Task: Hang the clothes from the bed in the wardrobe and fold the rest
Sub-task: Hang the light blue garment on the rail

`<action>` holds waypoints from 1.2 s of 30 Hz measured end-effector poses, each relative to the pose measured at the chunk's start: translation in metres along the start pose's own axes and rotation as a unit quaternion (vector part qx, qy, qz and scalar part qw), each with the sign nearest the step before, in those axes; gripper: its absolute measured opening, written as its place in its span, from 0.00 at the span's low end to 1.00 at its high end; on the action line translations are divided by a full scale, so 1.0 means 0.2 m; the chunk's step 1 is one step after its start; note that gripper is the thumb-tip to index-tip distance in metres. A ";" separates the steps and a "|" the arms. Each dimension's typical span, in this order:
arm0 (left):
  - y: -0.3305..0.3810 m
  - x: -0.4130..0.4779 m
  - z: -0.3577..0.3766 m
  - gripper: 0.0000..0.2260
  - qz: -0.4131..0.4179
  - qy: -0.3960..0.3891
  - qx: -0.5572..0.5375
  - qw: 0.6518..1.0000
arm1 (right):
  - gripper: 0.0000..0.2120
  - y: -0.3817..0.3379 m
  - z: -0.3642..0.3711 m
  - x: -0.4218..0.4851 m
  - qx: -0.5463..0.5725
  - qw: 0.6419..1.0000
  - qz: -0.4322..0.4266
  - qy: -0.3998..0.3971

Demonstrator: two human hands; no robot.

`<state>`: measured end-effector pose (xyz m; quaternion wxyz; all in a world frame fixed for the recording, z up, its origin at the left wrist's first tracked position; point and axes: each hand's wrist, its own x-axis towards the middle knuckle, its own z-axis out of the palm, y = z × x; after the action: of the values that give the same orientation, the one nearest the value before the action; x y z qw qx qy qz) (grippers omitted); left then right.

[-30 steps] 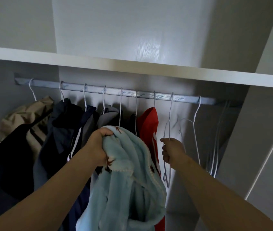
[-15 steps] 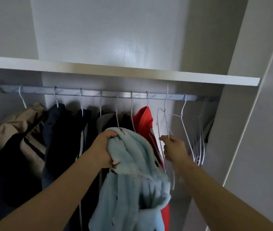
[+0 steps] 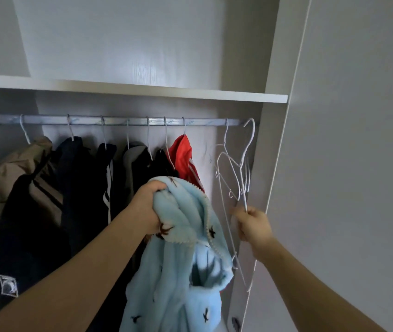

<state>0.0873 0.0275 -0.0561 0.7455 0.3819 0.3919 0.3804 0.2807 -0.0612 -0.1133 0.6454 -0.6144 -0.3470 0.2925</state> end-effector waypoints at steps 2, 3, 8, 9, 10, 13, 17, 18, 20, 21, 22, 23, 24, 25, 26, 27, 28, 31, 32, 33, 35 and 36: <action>-0.04 -0.10 0.02 0.08 -0.002 0.002 0.000 1.000 | 0.19 -0.01 -0.07 -0.11 -0.017 1.000 -0.006 0.004; -0.07 -0.16 0.03 0.08 -0.003 0.006 -0.003 1.000 | 0.21 -0.02 -0.12 -0.17 -0.029 1.000 -0.011 0.003; -0.26 -0.50 0.08 0.08 -0.007 0.058 -0.010 0.998 | 0.22 -0.04 -0.42 -0.56 -0.057 0.997 -0.051 -0.016; -0.30 -0.58 0.09 0.08 -0.013 0.069 -0.007 0.998 | 0.23 -0.04 -0.48 -0.64 -0.060 0.996 -0.059 -0.019; -0.34 -0.65 0.11 0.08 -0.016 0.073 -0.004 0.997 | 0.23 -0.04 -0.53 -0.71 -0.061 0.996 -0.064 -0.024; -0.46 -0.88 0.14 0.09 -0.014 0.087 -0.017 0.996 | 0.23 -0.01 -0.67 -0.94 -0.044 0.996 -0.063 -0.042; -0.60 -1.19 0.18 0.15 0.002 0.100 -0.035 0.994 | 0.11 0.01 -0.80 -1.21 0.018 0.997 -0.025 -0.071; -0.62 -1.24 0.19 0.17 0.018 0.106 -0.025 0.994 | 0.06 0.00 -0.82 -1.25 0.034 0.997 -0.008 -0.075; -0.66 -1.34 0.20 0.20 0.035 0.122 -0.003 0.992 | 0.04 -0.02 -0.85 -1.31 0.066 0.995 0.036 -0.066; -0.67 -1.39 0.21 0.20 0.017 0.120 -0.012 0.993 | 0.06 -0.02 -0.87 -1.34 0.072 0.994 0.051 -0.065; -0.68 -1.42 0.21 0.20 -0.006 0.112 -0.026 0.993 | 0.09 -0.03 -0.88 -1.37 0.068 0.993 0.060 -0.072; -0.68 -1.45 0.21 0.19 -0.024 0.108 -0.040 0.993 | 0.13 -0.03 -0.89 -1.40 0.056 0.993 0.062 -0.081; -0.69 -1.48 0.21 0.17 -0.034 0.117 -0.039 0.992 | 0.16 -0.04 -0.89 -1.43 0.037 0.994 0.060 -0.088; -0.69 -1.50 0.20 0.15 -0.042 0.131 -0.037 0.990 | 0.17 -0.04 -0.90 -1.44 0.011 0.994 0.055 -0.092; -0.70 -1.52 0.20 0.14 -0.044 0.141 -0.033 0.989 | 0.16 -0.05 -0.90 -1.46 -0.015 0.994 0.047 -0.095; -0.70 -1.54 0.19 0.15 -0.043 0.142 -0.032 0.988 | 0.16 -0.06 -0.90 -1.47 -0.038 0.994 0.038 -0.096; -0.71 -1.55 0.18 0.17 -0.039 0.138 -0.036 0.989 | 0.15 -0.07 -0.89 -1.47 -0.056 0.993 0.027 -0.097; -0.72 -1.58 0.20 0.20 -0.037 0.112 -0.051 0.992 | 0.14 -0.11 -0.85 -1.48 -0.096 0.990 -0.020 -0.098; -0.73 -1.58 0.20 0.20 -0.018 0.111 -0.047 0.993 | 0.14 -0.12 -0.84 -1.48 -0.100 0.990 -0.033 -0.096; -0.74 -1.59 0.21 0.20 0.007 0.118 -0.036 0.992 | 0.14 -0.12 -0.83 -1.49 -0.100 0.990 -0.043 -0.094; -0.75 -1.60 0.22 0.21 0.038 0.134 -0.004 0.990 | 0.15 -0.12 -0.83 -1.50 -0.088 0.990 -0.057 -0.093; -0.75 -1.61 0.22 0.21 0.043 0.137 0.002 0.990 | 0.16 -0.12 -0.83 -1.51 -0.076 0.991 -0.064 -0.089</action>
<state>0.0357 -0.3265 -0.0746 0.6670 0.3447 0.4739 0.4601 0.2356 -0.4041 -0.1174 0.5809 -0.6097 -0.4628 0.2768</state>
